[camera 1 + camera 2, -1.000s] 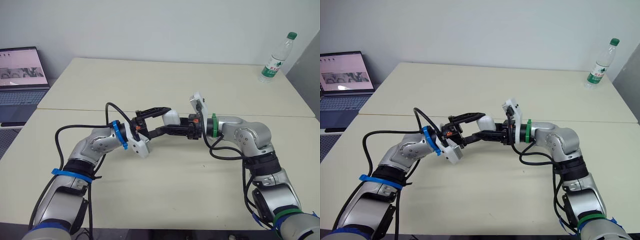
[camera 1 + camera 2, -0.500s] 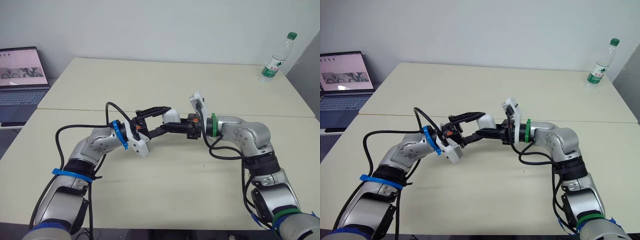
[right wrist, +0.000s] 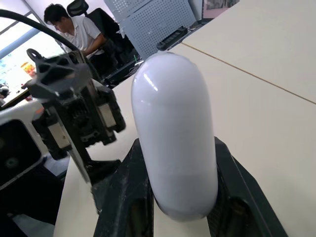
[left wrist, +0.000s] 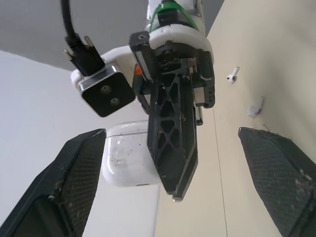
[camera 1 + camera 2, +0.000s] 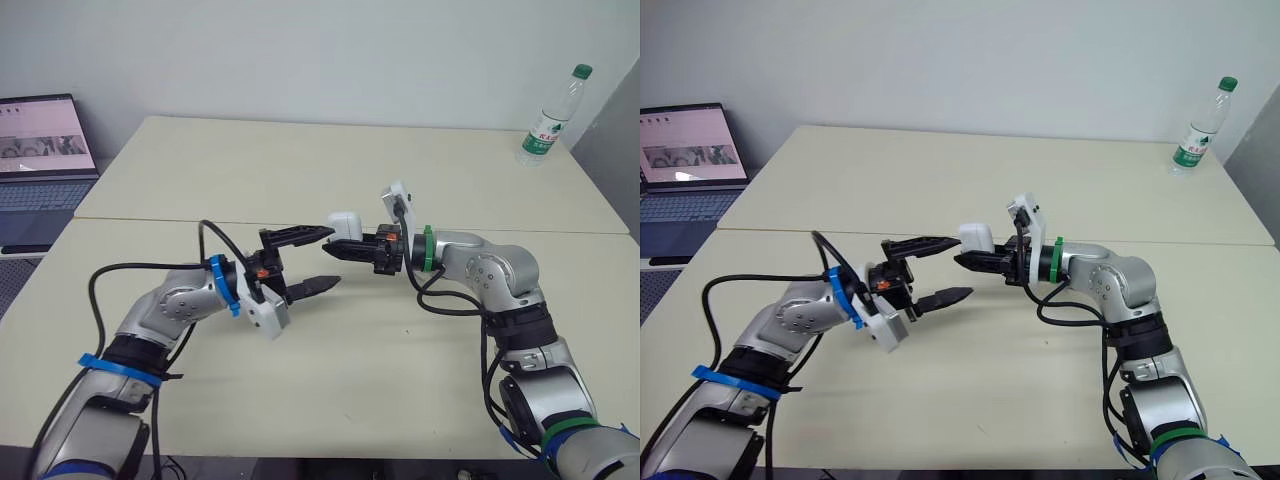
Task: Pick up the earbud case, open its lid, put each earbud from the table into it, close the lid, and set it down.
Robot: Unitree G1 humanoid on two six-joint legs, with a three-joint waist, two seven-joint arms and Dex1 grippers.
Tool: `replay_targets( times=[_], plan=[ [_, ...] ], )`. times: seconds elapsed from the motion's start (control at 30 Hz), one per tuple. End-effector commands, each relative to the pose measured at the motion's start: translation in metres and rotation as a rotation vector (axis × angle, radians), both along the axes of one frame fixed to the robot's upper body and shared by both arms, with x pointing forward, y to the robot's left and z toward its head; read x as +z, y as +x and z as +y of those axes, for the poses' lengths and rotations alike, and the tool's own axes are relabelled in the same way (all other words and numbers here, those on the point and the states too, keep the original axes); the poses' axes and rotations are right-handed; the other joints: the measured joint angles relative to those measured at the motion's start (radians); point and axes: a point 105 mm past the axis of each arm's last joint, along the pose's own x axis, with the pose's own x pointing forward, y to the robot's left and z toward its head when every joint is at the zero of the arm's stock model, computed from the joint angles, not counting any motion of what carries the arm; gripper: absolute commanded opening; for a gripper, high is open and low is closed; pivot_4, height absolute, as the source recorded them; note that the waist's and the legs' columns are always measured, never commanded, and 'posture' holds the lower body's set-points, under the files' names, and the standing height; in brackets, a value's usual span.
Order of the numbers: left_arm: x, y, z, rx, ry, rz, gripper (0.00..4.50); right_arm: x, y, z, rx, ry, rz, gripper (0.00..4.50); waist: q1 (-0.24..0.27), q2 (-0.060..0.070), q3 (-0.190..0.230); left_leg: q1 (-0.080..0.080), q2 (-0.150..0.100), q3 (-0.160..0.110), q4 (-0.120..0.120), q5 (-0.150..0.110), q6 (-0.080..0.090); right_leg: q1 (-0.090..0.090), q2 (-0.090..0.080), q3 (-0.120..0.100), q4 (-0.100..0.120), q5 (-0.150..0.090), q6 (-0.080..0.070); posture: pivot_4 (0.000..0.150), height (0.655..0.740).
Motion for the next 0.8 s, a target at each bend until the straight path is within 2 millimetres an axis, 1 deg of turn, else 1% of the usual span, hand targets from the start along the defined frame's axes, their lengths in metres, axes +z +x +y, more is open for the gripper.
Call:
replay_targets(
  times=[0.03,0.07,0.1,0.13,0.2,0.23,0.27,0.33,0.4,0.43,0.47,0.5,0.53,0.6,0.8],
  plan=[
    [0.043,0.008,0.009,0.063,-0.093,0.132,4.50,-0.005,0.010,-0.010,-0.060,-0.126,-0.173,0.88,0.000,0.000,0.000,0.000,0.000,0.000,0.000,0.000,0.000,0.000,0.000,0.000,0.000,0.000,0.000,0.150,0.7400],
    [0.051,0.015,0.011,0.090,-0.104,0.217,4.50,-0.011,0.011,-0.012,-0.065,-0.184,-0.224,0.88,0.003,0.000,0.000,0.000,0.000,0.000,0.000,0.000,0.000,0.000,0.000,0.000,0.000,0.000,0.000,0.150,0.7400],
    [0.057,0.021,0.012,0.118,-0.105,0.339,4.50,-0.017,0.012,-0.013,-0.064,-0.238,-0.271,0.88,0.004,0.000,0.000,0.000,0.000,-0.001,0.001,0.000,0.000,0.001,0.000,-0.001,0.000,0.000,0.000,0.150,0.7400],
    [0.057,0.023,0.011,0.124,-0.057,0.438,4.50,-0.021,0.013,-0.014,-0.064,-0.280,-0.310,0.88,0.004,0.000,0.000,0.000,-0.001,-0.002,0.001,0.000,0.000,0.001,0.000,-0.002,0.000,0.000,0.000,0.150,0.7400],
    [0.050,0.024,0.010,0.150,0.084,0.601,4.50,-0.025,0.014,-0.012,-0.062,-0.304,-0.339,0.88,0.000,0.000,0.000,-0.001,-0.001,-0.002,0.002,0.000,0.000,0.001,0.004,-0.001,-0.001,0.000,0.001,0.150,0.7400],
    [0.048,0.025,0.010,0.165,0.128,0.662,4.50,-0.025,0.014,-0.011,-0.059,-0.306,-0.347,0.88,-0.002,0.000,0.000,-0.001,-0.001,-0.001,0.002,0.000,0.000,0.001,0.009,-0.001,-0.001,0.000,0.001,0.150,0.7400],
    [0.045,0.025,0.009,0.171,0.183,0.723,4.50,-0.026,0.014,-0.008,-0.057,-0.316,-0.365,0.88,-0.002,0.000,0.000,0.000,0.000,0.000,0.002,0.000,0.000,0.000,0.010,0.000,0.000,0.000,0.001,0.150,0.7400],
    [0.046,0.024,0.003,0.162,0.227,0.824,4.50,-0.027,0.012,-0.004,-0.048,-0.331,-0.395,0.88,-0.002,0.000,0.000,0.000,0.001,0.000,0.002,0.000,0.000,0.000,0.012,0.000,-0.001,0.000,0.001,0.150,0.7400],
    [0.044,0.020,-0.002,0.124,0.285,0.896,4.12,-0.025,0.010,0.002,-0.035,-0.335,-0.418,0.88,-0.003,0.000,0.000,0.000,0.002,0.000,0.002,0.000,0.000,0.000,0.014,0.001,0.000,0.000,0.001,0.150,0.7400],
    [0.040,0.017,-0.002,0.114,0.336,0.931,3.94,-0.023,0.009,0.005,-0.029,-0.336,-0.430,0.88,-0.003,0.000,0.000,0.000,0.002,0.000,0.002,0.000,0.000,0.000,0.015,0.001,0.000,0.000,0.001,0.150,0.7400],
    [0.035,0.017,-0.001,0.114,0.378,0.950,3.64,-0.022,0.009,0.008,-0.027,-0.339,-0.443,0.88,-0.003,0.000,0.000,0.000,0.003,0.000,0.002,0.000,0.000,0.000,0.016,0.001,0.000,0.000,0.001,0.150,0.7400],
    [0.033,0.017,0.000,0.117,0.403,0.961,3.24,-0.021,0.008,0.010,-0.027,-0.342,-0.451,0.88,-0.003,0.000,0.000,0.001,0.003,0.000,0.002,0.000,0.000,-0.001,0.017,0.001,0.000,0.000,0.000,0.150,0.7400],
    [0.031,0.022,-0.001,0.137,0.405,0.957,3.06,-0.021,0.008,0.011,-0.023,-0.359,-0.472,0.88,-0.003,0.000,0.000,0.001,0.003,0.000,0.002,0.000,0.000,-0.001,0.017,0.002,0.000,0.000,0.000,0.150,0.7400],
    [0.031,0.028,-0.004,0.154,0.406,0.949,2.53,-0.021,0.008,0.012,-0.020,-0.373,-0.491,0.88,-0.001,0.000,0.000,0.001,0.003,-0.001,0.002,0.000,0.000,-0.001,0.017,0.002,0.000,0.000,0.000,0.150,0.7400],
    [0.027,0.040,-0.012,0.165,0.430,0.945,2.53,-0.021,0.002,0.016,-0.003,-0.398,-0.529,0.88,0.000,0.000,0.000,0.000,0.003,0.001,0.003,0.000,0.000,0.000,0.015,0.002,0.000,0.000,0.000,0.150,0.7400]
  ],
)
